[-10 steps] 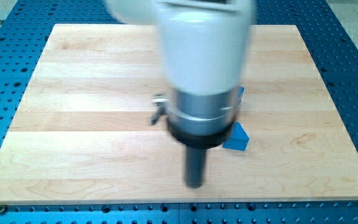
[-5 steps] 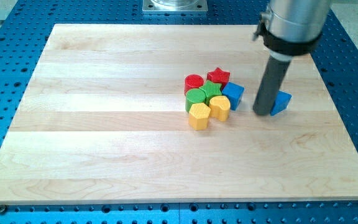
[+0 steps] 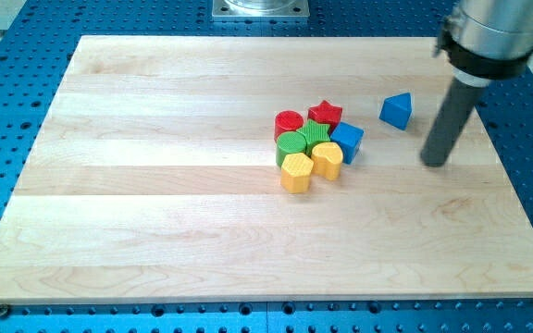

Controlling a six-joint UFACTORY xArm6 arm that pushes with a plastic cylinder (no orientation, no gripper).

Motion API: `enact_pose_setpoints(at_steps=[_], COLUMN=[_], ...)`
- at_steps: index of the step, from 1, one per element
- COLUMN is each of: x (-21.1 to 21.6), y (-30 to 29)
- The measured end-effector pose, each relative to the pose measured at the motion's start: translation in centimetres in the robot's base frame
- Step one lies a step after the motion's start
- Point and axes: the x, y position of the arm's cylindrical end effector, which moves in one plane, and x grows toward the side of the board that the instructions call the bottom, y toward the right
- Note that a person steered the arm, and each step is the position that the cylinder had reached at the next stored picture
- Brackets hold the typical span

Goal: Push the blue triangle to the left of the red star

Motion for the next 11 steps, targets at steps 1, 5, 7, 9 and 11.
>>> enact_pose_setpoints(at_steps=[1,5,7,9,11], x=[-6.5,-13.4,-13.4,-11.3,-9.5], y=[-1.7,-18.5,-23.0,-23.4,-21.0])
